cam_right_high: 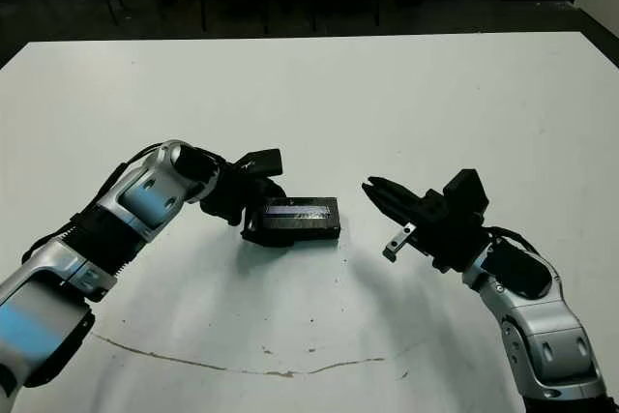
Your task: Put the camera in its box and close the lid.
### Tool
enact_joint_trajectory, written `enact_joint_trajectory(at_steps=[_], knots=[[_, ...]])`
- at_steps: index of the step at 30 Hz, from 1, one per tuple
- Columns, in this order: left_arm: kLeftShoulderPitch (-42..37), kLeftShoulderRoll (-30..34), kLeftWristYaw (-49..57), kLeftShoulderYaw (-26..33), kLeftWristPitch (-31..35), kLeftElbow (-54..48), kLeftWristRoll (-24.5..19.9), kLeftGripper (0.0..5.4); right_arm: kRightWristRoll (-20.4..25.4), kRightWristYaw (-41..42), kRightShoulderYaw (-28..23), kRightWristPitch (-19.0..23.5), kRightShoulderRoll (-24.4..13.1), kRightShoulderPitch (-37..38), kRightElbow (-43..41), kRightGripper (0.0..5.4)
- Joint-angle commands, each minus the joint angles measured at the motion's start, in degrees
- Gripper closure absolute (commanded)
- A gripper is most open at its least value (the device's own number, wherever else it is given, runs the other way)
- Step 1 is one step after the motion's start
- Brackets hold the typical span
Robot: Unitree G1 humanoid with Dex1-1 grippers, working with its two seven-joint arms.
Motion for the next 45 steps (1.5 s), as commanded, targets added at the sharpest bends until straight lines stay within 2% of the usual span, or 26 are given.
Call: enact_joint_trajectory(at_steps=[1, 8, 12, 15, 23, 31, 37, 40, 43, 45], knots=[[5.98, 2.6, 0.77, -4.4, 0.14, 1.77, 4.75, 0.04, 0.16, 0.13, -0.07, 0.78, -0.24, 0.39, 0.41, 5.4], [7.51, 5.67, 0.55, -3.36, -1.54, 0.71, 4.16, 0.01, -0.04, 0.49, -0.1, 0.22, -0.46, 0.19, 0.72, 5.4], [8.99, 7.23, 0.46, -1.73, 1.08, -0.32, 2.95, 0.01, -0.03, 0.54, -0.17, 0.32, -0.36, 0.1, 0.76, 5.4], [10.83, 9.67, 1.59, -1.35, -1.53, -3.18, 3.65, 0.01, -0.15, 0.11, -0.22, 1.26, -0.64, 0.09, 0.17, 5.4], [14.77, 17.05, 0.85, 1.11, -3.55, -11.61, 2.94, 0.01, 0.28, 0.45, -0.27, 1.31, -0.51, -0.06, 0.56, 5.4], [20.31, 23.72, -0.29, 6.04, -3.24, -18.28, -0.82, 0.01, -0.45, -0.12, -0.25, 1.27, -0.68, 0.04, -0.09, 5.4], [20.95, 24.73, 0.59, 11.65, -1.99, -20.0, -4.45, 0.01, -0.44, -0.19, -0.03, 1.06, -0.37, -0.06, 0.02, 5.4], [22.5, 20.84, 7.7, 18.42, 7.39, -25.13, -8.07, 0.01, -0.47, -0.21, -0.07, 0.83, -0.24, -0.12, 0.37, 5.4], [27.66, 7.59, 24.72, 30.73, 18.83, -33.9, -13.83, 0.28, -0.54, -0.84, -0.34, 0.8, -0.02, -0.06, 0.6, 5.4], [29.86, -2.75, 34.41, 36.11, 21.32, -38.08, -17.95, 0.62, -0.9, -1.38, -0.41, 0.51, 0.1, -0.1, 0.76, 5.4]])
